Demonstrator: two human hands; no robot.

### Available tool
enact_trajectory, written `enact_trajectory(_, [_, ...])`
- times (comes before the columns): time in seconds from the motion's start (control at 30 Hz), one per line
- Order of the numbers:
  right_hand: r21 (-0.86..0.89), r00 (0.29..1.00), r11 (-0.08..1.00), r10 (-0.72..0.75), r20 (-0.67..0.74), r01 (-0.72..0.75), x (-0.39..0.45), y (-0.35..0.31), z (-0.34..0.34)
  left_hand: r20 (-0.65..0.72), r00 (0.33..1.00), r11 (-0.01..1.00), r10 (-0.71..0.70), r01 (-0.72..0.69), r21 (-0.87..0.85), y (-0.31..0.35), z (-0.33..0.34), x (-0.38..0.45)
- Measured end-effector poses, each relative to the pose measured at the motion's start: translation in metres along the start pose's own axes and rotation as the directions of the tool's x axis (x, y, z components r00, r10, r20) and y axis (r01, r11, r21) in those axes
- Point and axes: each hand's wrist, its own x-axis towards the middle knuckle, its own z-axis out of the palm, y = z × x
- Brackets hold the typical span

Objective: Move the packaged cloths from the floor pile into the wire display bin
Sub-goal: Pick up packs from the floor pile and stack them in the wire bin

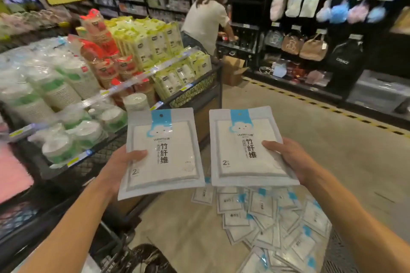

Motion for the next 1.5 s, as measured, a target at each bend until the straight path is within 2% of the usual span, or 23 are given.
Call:
enact_trajectory(0.17, [-0.091,0.97,0.996,0.001,0.243,0.022,-0.01,-0.014,0.056,-0.18,0.979,0.988,0.1,-0.12,-0.102,-0.009,-0.035,-0.098])
enact_trajectory(0.33, [-0.186,0.889,0.982,0.054,0.455,0.035,-0.021,0.009,0.124,-0.419,0.901,0.983,0.109,-0.162,-0.092,-0.037,-0.068,-0.22])
enact_trajectory(0.5, [-0.279,0.796,0.959,0.131,0.591,0.049,-0.055,0.045,0.195,-0.576,0.81,0.961,0.108,-0.234,-0.149,-0.064,-0.097,-0.329])
enact_trajectory(0.73, [-0.351,0.679,0.933,0.206,0.705,0.081,-0.118,0.096,0.291,-0.69,0.704,0.925,0.171,-0.356,-0.134,-0.105,-0.156,-0.447])
enact_trajectory(0.87, [-0.359,0.645,0.926,0.202,0.737,0.12,-0.155,0.132,0.351,-0.745,0.642,0.917,0.179,-0.383,-0.11,-0.124,-0.197,-0.506])
enact_trajectory(1.0, [-0.373,0.639,0.925,0.246,0.729,0.069,-0.182,0.17,0.397,-0.79,0.592,0.917,0.161,-0.386,-0.103,-0.135,-0.231,-0.547])
enact_trajectory(1.1, [-0.398,0.647,0.916,0.275,0.711,0.047,-0.191,0.191,0.418,-0.79,0.598,0.913,0.137,-0.385,-0.133,-0.139,-0.253,-0.561])
enact_trajectory(1.3, [-0.438,0.662,0.899,0.313,0.68,0.025,-0.176,0.215,0.445,-0.784,0.62,0.912,0.02,-0.334,-0.24,-0.155,-0.305,-0.549])
enact_trajectory(1.5, [-0.5,0.648,0.866,0.384,0.658,-0.005,-0.121,0.237,0.482,-0.797,0.59,0.902,-0.131,-0.263,-0.343,-0.173,-0.348,-0.503])
